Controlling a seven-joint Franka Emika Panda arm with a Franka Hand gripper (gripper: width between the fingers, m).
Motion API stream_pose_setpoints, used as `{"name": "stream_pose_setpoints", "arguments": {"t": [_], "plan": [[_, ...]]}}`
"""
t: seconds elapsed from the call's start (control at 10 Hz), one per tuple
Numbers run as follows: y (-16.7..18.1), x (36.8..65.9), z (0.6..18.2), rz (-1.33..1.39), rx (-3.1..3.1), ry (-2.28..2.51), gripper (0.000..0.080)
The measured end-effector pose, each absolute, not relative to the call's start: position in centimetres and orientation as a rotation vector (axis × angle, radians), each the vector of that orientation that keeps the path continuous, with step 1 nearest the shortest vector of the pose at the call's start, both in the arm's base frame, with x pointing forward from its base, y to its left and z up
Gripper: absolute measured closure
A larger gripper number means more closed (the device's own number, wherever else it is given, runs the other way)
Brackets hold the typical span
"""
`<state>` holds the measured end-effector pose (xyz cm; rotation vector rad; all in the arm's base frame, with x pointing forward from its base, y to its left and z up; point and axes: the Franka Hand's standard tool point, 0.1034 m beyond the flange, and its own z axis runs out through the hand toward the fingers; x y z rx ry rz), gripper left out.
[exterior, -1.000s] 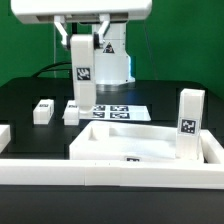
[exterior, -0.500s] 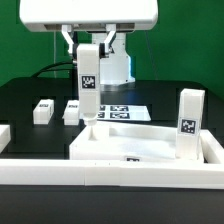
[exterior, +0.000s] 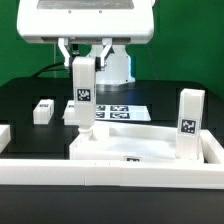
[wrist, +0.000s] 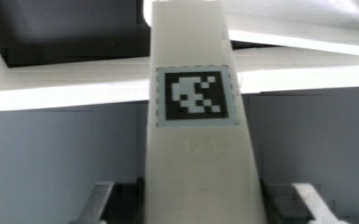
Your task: Assemble desk
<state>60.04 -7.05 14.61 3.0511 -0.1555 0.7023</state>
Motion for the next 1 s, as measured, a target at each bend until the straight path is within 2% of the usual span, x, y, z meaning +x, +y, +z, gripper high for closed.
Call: {"name": "stream_pose_setpoints", "arguments": {"t": [0.2,1.0], "plan": [[-6.9,59.9,13.7,0.682,3.056,-0.173,0.0509],[-6.9,60.9,12.6,0.760,2.989,-0.180,0.0509]]}}
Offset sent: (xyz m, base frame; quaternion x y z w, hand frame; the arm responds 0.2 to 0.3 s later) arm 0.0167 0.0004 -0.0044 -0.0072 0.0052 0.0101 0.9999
